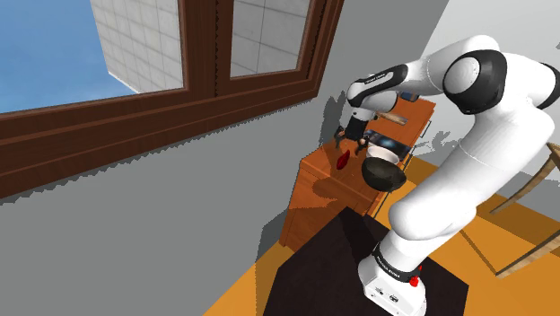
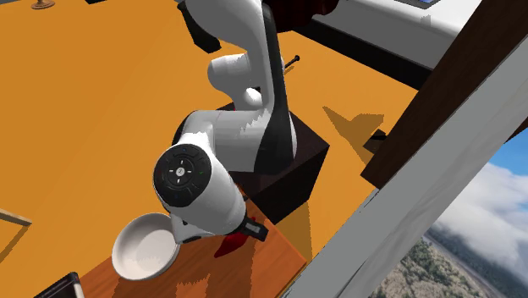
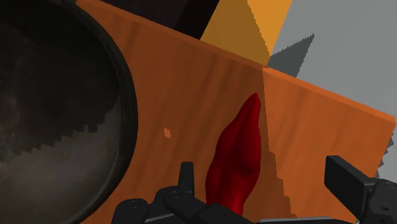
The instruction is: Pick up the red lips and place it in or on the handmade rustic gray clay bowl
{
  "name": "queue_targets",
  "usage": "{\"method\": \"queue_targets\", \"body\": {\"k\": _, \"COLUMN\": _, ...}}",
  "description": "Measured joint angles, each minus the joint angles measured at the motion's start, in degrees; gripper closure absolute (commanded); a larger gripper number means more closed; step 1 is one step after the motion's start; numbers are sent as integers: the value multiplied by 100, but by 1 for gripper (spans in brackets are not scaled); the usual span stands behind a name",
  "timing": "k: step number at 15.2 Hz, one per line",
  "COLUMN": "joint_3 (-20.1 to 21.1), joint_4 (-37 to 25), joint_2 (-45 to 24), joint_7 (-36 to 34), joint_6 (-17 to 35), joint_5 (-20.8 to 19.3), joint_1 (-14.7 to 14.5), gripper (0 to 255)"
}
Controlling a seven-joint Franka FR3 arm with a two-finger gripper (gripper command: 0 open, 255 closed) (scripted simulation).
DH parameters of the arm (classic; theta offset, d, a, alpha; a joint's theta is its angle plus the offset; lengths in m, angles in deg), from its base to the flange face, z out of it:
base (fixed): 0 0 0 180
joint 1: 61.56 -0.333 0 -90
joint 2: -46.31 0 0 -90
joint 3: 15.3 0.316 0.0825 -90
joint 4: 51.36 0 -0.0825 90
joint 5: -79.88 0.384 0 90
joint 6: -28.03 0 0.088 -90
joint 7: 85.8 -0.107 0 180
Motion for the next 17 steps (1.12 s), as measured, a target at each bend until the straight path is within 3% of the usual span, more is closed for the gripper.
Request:
{"method": "queue_targets", "body": {"k": 7, "joint_3": -11, "joint_4": 297, "joint_2": -248, "joint_7": 20, "joint_6": 515, "joint_5": 139, "joint_1": 5, "gripper": 0}}
{"method": "queue_targets", "body": {"k": 13, "joint_3": -13, "joint_4": 309, "joint_2": -293, "joint_7": 39, "joint_6": 572, "joint_5": 158, "joint_1": 7, "gripper": 0}}
{"method": "queue_targets", "body": {"k": 14, "joint_3": -13, "joint_4": 309, "joint_2": -293, "joint_7": 39, "joint_6": 572, "joint_5": 158, "joint_1": 7, "gripper": 255}}
{"method": "queue_targets", "body": {"k": 17, "joint_3": -12, "joint_4": 308, "joint_2": -291, "joint_7": 39, "joint_6": 571, "joint_5": 158, "joint_1": 6, "gripper": 255}}
